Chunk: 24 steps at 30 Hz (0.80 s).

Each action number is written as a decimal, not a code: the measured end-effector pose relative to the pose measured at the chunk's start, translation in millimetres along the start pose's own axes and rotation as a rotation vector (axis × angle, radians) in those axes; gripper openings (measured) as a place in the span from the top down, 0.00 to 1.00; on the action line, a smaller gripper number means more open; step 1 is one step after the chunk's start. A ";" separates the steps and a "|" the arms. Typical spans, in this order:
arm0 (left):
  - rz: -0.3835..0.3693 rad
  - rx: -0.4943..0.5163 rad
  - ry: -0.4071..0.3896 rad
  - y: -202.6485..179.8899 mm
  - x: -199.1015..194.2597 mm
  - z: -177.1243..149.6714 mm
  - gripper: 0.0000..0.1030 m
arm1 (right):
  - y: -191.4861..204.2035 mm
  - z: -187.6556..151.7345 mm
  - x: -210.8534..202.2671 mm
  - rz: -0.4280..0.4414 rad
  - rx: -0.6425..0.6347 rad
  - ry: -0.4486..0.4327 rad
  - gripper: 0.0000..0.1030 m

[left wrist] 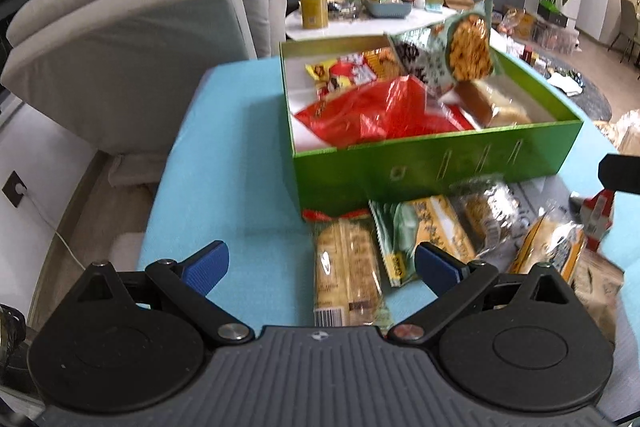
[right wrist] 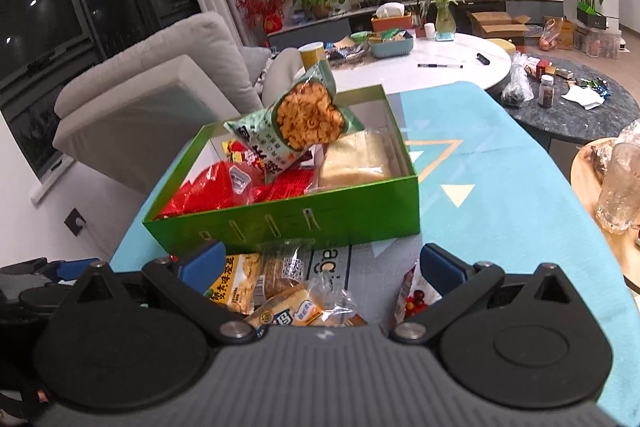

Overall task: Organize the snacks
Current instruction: 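Move both tools toward the clear snack packets lying beside the box, then grasp the brown biscuit packet with the right gripper while the left grasps the bread-stick pack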

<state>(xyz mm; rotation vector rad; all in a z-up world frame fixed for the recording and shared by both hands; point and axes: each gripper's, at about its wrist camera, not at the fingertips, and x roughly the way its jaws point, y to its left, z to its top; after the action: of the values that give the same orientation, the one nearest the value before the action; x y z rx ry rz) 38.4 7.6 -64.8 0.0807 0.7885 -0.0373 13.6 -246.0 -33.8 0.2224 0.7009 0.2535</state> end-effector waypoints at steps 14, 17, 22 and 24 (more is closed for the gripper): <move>-0.033 0.027 0.072 1.2 30.1 -1.1 0.13 | 10.6 1.6 33.3 -0.013 -0.028 0.089 0.27; -0.045 0.032 0.079 1.6 33.7 -1.3 0.21 | 11.4 2.0 38.2 -0.014 -0.031 0.101 0.27; -0.072 0.022 0.085 4.0 37.3 -2.2 0.35 | 13.4 1.5 46.1 -0.015 -0.037 0.118 0.27; -0.073 0.020 0.083 5.6 37.8 -2.1 0.41 | 14.4 1.5 48.7 -0.014 -0.039 0.126 0.27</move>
<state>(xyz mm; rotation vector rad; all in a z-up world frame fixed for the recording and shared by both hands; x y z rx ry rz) 63.9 13.2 -92.7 0.0724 0.8739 -0.1112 48.3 -217.8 -58.0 0.1651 0.8213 0.2693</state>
